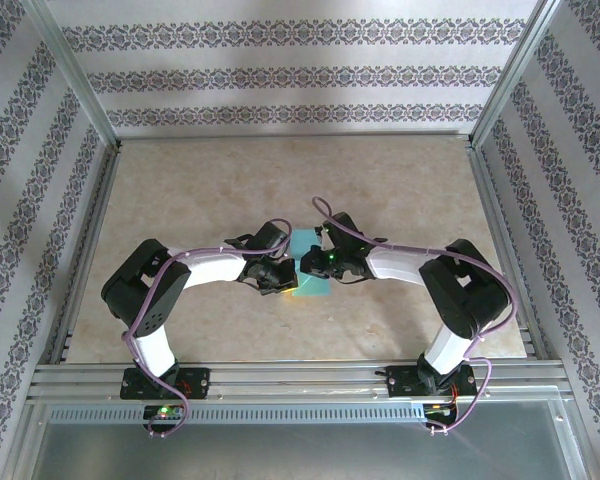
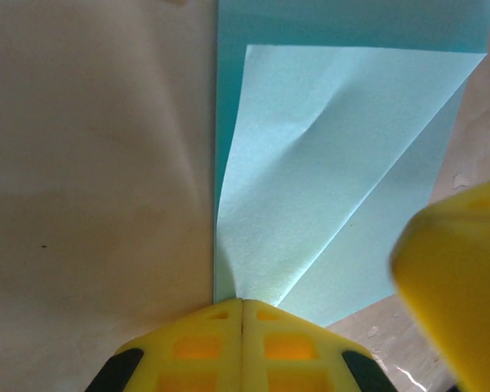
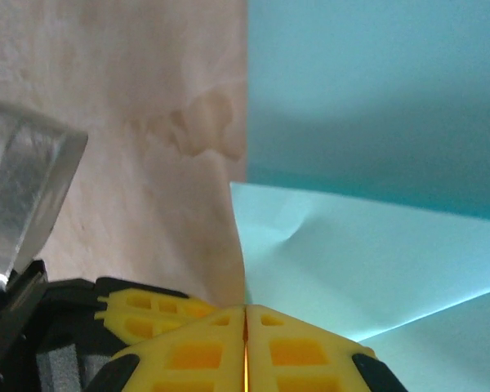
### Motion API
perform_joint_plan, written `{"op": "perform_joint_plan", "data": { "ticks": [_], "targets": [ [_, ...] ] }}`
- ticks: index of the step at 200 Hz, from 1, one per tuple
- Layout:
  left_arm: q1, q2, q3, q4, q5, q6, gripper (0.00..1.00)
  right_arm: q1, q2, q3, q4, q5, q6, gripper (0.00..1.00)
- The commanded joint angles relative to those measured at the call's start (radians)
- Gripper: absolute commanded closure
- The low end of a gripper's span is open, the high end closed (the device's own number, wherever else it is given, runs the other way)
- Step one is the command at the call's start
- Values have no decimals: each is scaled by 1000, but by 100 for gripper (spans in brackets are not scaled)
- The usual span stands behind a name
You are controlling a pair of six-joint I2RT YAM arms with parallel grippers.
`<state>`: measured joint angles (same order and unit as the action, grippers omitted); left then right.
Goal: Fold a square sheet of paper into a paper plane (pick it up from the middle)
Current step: Fold the triangle a second time at the center of the table.
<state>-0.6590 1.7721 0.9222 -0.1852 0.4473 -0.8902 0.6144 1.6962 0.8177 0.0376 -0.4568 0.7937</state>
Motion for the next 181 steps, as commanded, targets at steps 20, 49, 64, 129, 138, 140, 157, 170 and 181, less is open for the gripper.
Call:
{"op": "perform_joint_plan", "data": {
  "ticks": [20,49,64,129,138,140,157,170,181],
  "targets": [
    [7,38,-23,-63,-30,9,99,22,39,-23,-5,34,20,93],
    [7,39,-28,-69,-36,1,99,17,83,-28,12,14,36,93],
    [7,38,-33,-75,-42,-2,99,11,96,-25,12,15,35,93],
    [7,87,-77,-139,-83,31,99,-98,85,-2,-54,46,1,93],
    [7,93,-73,-151,-87,36,99,-110,87,10,-76,55,-7,93],
    [7,95,-72,-153,-89,37,99,-112,88,12,-79,56,-10,93],
    [7,100,-65,-167,-94,48,100,-136,97,31,-107,74,-19,93],
    [7,101,-60,-172,-97,52,100,-159,102,37,-114,81,-23,93],
    [7,101,-54,-178,-96,58,100,-184,103,43,-122,87,-33,93]
  ]
}}
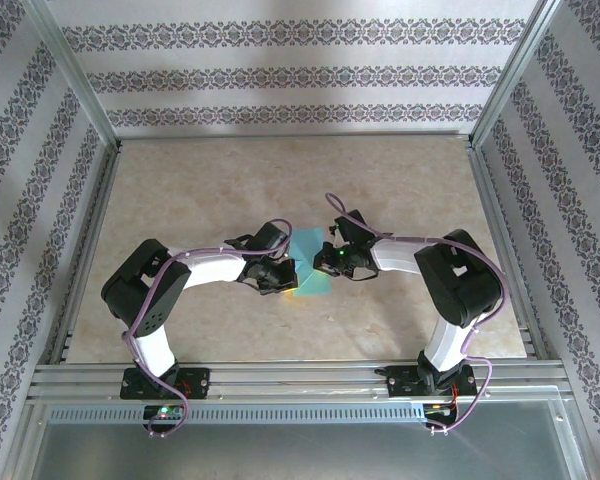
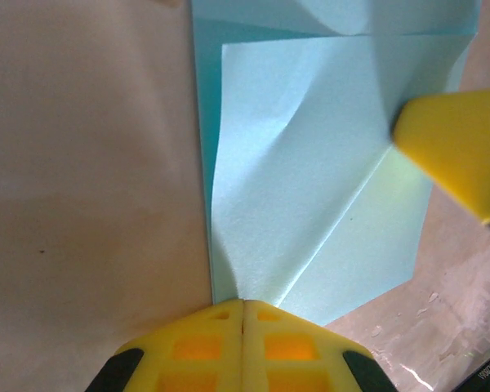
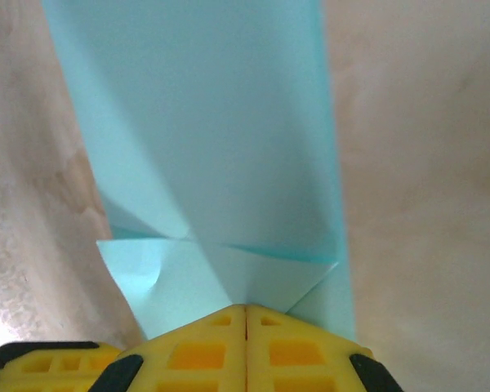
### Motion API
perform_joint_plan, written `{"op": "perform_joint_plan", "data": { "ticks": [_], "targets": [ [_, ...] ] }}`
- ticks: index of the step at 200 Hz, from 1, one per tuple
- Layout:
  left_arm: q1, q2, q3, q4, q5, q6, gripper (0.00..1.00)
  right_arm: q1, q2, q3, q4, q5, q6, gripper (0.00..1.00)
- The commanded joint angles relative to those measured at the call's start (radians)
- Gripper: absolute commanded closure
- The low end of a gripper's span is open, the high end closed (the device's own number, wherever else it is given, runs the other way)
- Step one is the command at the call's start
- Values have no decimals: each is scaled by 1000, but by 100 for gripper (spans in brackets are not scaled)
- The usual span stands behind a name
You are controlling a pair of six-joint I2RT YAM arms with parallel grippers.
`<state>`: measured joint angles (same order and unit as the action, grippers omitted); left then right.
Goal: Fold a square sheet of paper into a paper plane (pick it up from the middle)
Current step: Fold the triangle a second time at the center of the table, then turn over the paper at the center of the table.
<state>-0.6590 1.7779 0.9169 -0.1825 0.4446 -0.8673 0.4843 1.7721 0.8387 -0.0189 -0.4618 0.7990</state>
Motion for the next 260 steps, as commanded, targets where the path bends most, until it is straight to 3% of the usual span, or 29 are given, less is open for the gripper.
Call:
{"op": "perform_joint_plan", "data": {
  "ticks": [1,35,75,110,156,208,260],
  "targets": [
    [7,95,-50,-182,-95,36,100,-56,27,23,-67,93,-41,93],
    [7,94,-29,-196,-86,56,100,-128,16,67,-114,111,-80,92],
    [7,61,52,-222,-61,90,97,-148,-81,57,-132,82,-82,89],
    [7,10,200,-201,-28,102,89,-143,-209,-35,-107,47,-18,76],
    [32,7,247,-192,-130,102,85,-106,-313,-129,-66,52,108,60],
    [44,103,286,-167,-133,92,90,-44,-278,-119,-58,69,168,53],
    [44,156,280,-179,-193,-2,96,9,-202,-82,-58,84,230,54]
  ]
}}
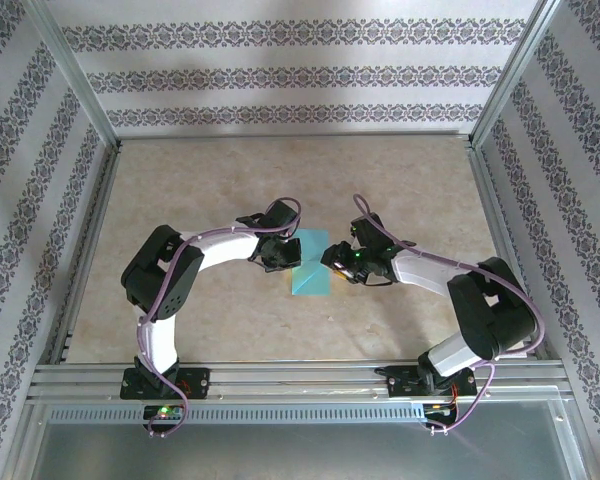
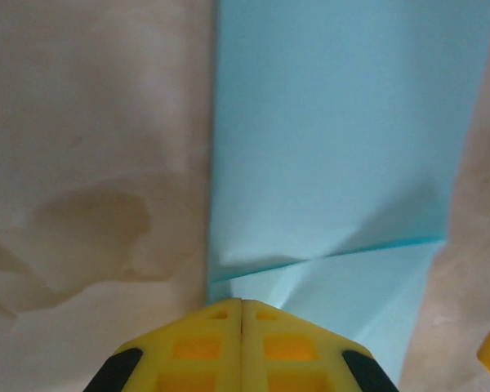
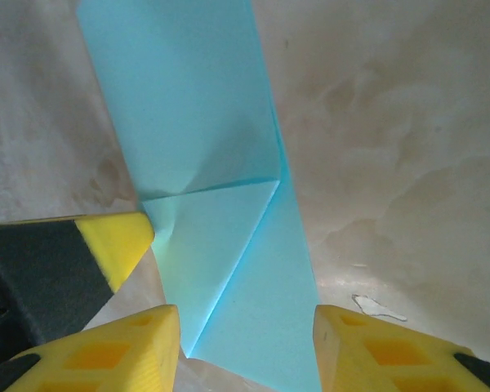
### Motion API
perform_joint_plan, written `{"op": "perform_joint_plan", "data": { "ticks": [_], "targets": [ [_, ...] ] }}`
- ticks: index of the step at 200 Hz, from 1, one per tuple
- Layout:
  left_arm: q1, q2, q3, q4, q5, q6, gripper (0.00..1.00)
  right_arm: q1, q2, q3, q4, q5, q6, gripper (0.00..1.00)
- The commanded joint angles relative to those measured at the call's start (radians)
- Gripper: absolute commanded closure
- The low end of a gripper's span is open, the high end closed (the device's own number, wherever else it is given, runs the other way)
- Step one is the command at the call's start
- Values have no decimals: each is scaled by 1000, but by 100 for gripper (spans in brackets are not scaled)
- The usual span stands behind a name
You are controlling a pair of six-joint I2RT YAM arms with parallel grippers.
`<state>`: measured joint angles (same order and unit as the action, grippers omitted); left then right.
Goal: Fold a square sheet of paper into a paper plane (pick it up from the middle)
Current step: Turn over the paper at the center of the table.
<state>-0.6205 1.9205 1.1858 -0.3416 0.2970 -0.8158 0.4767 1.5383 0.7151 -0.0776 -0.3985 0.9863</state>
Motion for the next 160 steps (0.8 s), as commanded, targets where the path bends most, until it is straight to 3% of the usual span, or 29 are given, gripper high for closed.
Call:
{"op": "perform_joint_plan", "data": {
  "ticks": [1,160],
  "targets": [
    [5,13,10,-20,-46,-55,96,18,33,43,0,21,43,54],
    [5,32,-57,7,-4,-123,98,79,167,125,17,51,81,64]
  ]
}}
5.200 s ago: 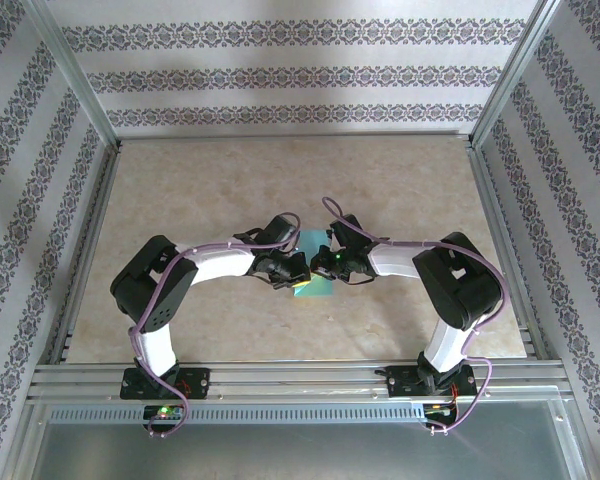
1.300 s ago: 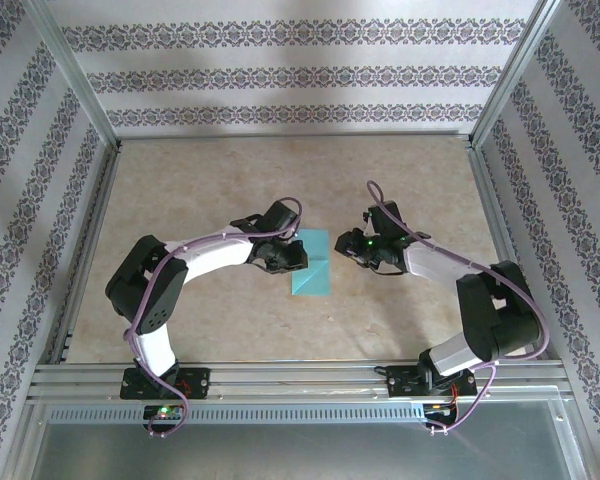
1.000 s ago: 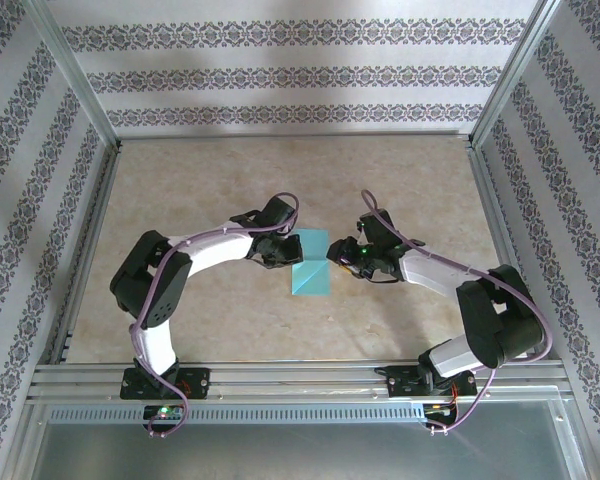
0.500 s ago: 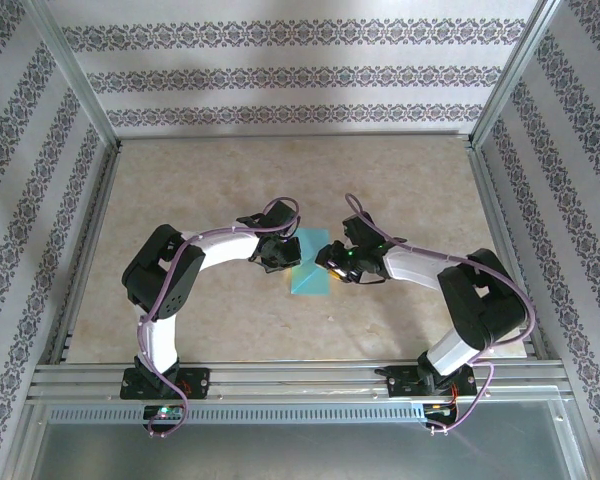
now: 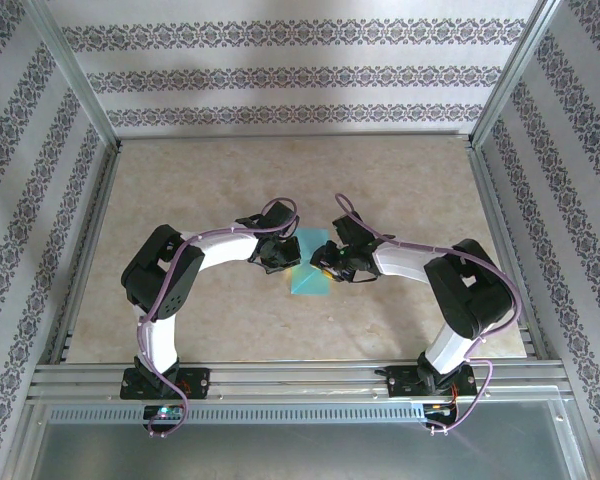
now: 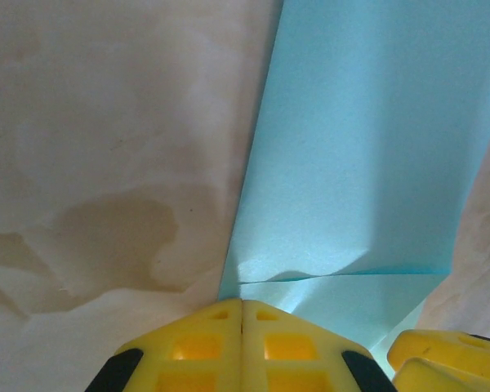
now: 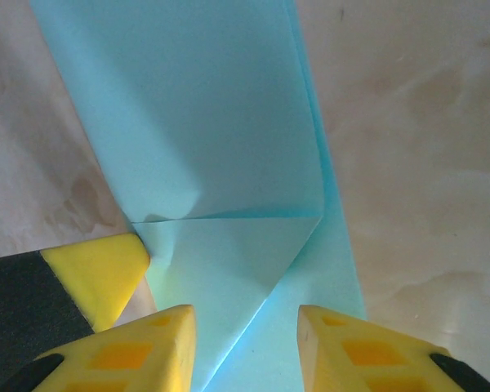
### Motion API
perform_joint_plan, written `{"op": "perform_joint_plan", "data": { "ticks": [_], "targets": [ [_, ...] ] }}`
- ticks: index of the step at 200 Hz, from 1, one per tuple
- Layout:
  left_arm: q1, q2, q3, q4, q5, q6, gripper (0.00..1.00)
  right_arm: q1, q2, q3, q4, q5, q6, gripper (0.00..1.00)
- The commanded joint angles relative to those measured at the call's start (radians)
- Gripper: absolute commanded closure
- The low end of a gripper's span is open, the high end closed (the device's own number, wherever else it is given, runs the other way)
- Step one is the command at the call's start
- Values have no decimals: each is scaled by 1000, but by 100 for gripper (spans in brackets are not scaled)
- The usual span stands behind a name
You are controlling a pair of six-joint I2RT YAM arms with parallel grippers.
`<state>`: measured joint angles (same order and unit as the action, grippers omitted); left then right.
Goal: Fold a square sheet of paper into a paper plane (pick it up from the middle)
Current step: Turn over the paper at the center of the table.
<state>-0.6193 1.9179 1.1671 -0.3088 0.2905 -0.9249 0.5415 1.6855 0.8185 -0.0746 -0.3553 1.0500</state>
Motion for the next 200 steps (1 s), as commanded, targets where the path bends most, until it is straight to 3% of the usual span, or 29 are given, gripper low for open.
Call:
{"op": "perform_joint_plan", "data": {
  "ticks": [1,128,200],
  "targets": [
    [4,35,-38,-25,2,-14,98,14,21,22,14,6,17,64],
    [4,32,-40,-25,8,-14,98,12,46,-4,118,-73,70,70],
    [7,24,-29,-21,25,-13,97,14,64,-33,158,-95,48,78]
  ]
}}
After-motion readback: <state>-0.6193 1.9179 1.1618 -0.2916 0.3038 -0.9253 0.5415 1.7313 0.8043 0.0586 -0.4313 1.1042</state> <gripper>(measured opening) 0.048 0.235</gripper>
